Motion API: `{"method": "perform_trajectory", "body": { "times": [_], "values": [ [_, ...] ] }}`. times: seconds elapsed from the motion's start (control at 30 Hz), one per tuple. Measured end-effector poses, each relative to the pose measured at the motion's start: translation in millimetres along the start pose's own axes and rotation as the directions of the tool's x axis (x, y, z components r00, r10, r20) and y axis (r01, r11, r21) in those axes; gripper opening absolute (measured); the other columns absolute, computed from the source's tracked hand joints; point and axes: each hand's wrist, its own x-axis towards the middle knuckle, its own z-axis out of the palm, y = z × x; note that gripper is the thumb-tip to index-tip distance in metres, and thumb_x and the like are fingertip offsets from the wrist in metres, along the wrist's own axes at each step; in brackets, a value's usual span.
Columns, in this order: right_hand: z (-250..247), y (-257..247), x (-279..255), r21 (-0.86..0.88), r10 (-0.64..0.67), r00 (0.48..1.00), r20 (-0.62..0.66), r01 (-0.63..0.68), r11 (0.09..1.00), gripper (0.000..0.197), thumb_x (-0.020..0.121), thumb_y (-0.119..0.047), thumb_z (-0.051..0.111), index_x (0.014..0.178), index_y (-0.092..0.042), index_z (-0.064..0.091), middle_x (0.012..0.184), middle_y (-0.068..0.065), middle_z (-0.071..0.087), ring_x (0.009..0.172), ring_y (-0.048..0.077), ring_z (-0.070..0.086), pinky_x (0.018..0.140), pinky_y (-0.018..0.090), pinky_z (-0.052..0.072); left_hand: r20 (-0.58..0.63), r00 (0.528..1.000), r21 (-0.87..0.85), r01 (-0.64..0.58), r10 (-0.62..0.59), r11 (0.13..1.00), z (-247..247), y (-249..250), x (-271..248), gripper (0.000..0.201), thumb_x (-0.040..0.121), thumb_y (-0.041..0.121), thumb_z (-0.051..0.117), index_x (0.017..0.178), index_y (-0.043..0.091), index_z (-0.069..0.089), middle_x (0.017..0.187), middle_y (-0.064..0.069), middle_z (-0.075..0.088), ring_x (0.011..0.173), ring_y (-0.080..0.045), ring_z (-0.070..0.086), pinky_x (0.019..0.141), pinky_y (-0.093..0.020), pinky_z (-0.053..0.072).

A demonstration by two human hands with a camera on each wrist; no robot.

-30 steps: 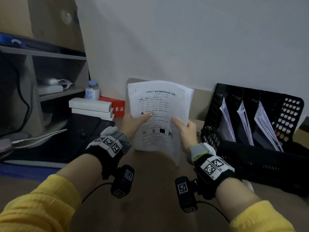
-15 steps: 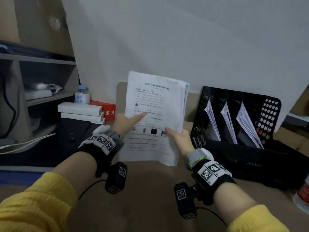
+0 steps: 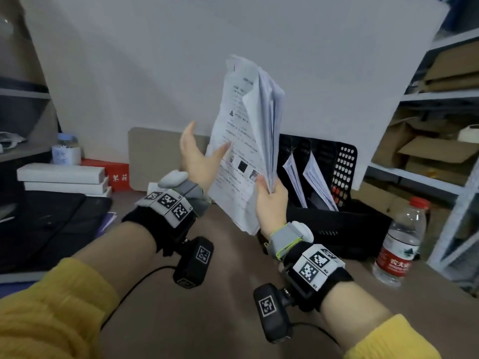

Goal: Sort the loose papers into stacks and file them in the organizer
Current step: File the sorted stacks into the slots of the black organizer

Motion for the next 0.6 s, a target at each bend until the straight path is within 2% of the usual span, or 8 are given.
{"method": "perform_trajectory", "body": {
  "times": [0.1,0.17,0.2,0.27,0.3,0.37,0.5,0.6],
  "values": [
    [-12.8,-13.1,-3.6,-0.012,-0.097,0.995,-0.018,0.097,0.995,0.035,0.100,-0.012,0.045,0.133,-0.009,0.055,0.126,-0.007,0.059,0.123,0.006,0.052,0.102,0.014,0.040,0.221,0.971,-0.130,-0.065,0.093,0.989,26.0,22.9,-21.2,0.060,0.092,0.040,0.060,0.144,0.023,0.037,0.145,0.004,0.044,0.133,-0.003,0.042,0.112,-0.035,0.036],
    [-21.2,-21.7,-5.8,0.010,-0.106,0.994,-0.006,0.106,0.994,0.035,0.099,-0.009,0.043,0.132,-0.011,0.055,0.119,-0.010,0.062,0.113,-0.002,0.057,0.097,0.014,0.044,0.361,0.929,-0.259,0.011,0.086,0.966,44.7,41.2,-37.5,0.044,0.099,0.032,0.050,0.141,0.021,0.042,0.127,0.011,0.058,0.110,0.016,0.052,0.094,-0.015,0.045],
    [-25.6,-24.7,-7.3,0.023,-0.100,0.995,-0.002,0.100,0.995,0.035,0.099,-0.011,0.043,0.132,-0.013,0.056,0.118,-0.007,0.064,0.112,-0.001,0.059,0.098,0.020,0.047,0.448,0.893,-0.297,0.098,0.048,0.950,54.0,50.3,-44.9,0.045,0.099,0.035,0.048,0.141,0.021,0.042,0.126,0.008,0.059,0.109,0.015,0.053,0.090,-0.010,0.046],
    [-38.5,-26.6,-7.3,-0.027,-0.107,0.993,-0.045,0.106,0.994,0.034,0.099,-0.020,0.044,0.130,-0.017,0.057,0.121,-0.001,0.065,0.116,0.010,0.059,0.101,0.038,0.049,0.609,0.793,-0.322,0.247,0.001,0.914,73.0,65.7,-57.8,0.067,0.088,0.065,0.043,0.146,0.032,0.035,0.144,0.002,0.049,0.131,-0.004,0.046,0.108,-0.024,0.040],
    [-45.0,-26.3,-6.9,-0.051,-0.114,0.991,-0.070,0.110,0.993,0.034,0.098,-0.020,0.044,0.129,-0.019,0.057,0.121,-0.002,0.065,0.117,0.012,0.059,0.101,0.041,0.048,0.654,0.756,-0.327,0.268,0.012,0.906,79.3,73.3,-63.9,0.074,0.080,0.077,0.040,0.145,0.044,0.031,0.151,0.010,0.040,0.139,-0.007,0.037,0.115,-0.036,0.031],
    [-61.9,-27.0,-5.3,-0.078,-0.132,0.982,-0.135,0.122,0.989,0.034,0.097,-0.015,0.044,0.124,-0.027,0.059,0.117,-0.009,0.066,0.115,0.009,0.058,0.101,0.039,0.047,0.695,0.716,-0.371,0.279,0.066,0.886,89.9,89.9,-77.2,0.071,0.076,0.083,0.036,0.141,0.060,0.023,0.155,0.026,0.024,0.144,-0.001,0.021,0.121,-0.043,0.016],
    [-93.2,-30.4,-3.7,-0.082,-0.181,0.949,-0.258,0.166,0.983,0.027,0.097,-0.011,0.046,0.116,-0.023,0.061,0.111,-0.013,0.065,0.110,0.002,0.059,0.101,0.036,0.047,0.741,0.639,-0.467,0.269,0.207,0.842,117.2,110.6,-99.2,0.103,0.061,0.090,0.046,0.149,0.047,0.014,0.159,0.023,0.012,0.146,0.002,0.005,0.123,-0.038,0.006],
    [-120.0,-35.7,0.6,-0.142,-0.248,0.910,-0.332,0.212,0.967,0.041,0.096,-0.004,0.046,0.106,-0.043,0.058,0.105,-0.028,0.060,0.104,-0.009,0.055,0.097,0.031,0.046,0.756,0.602,-0.494,0.268,0.257,0.827,141.1,123.0,-113.5,0.109,0.059,0.089,0.048,0.151,0.042,0.014,0.159,0.020,0.013,0.147,0.001,0.007,0.123,-0.038,0.007]
  ]
}}
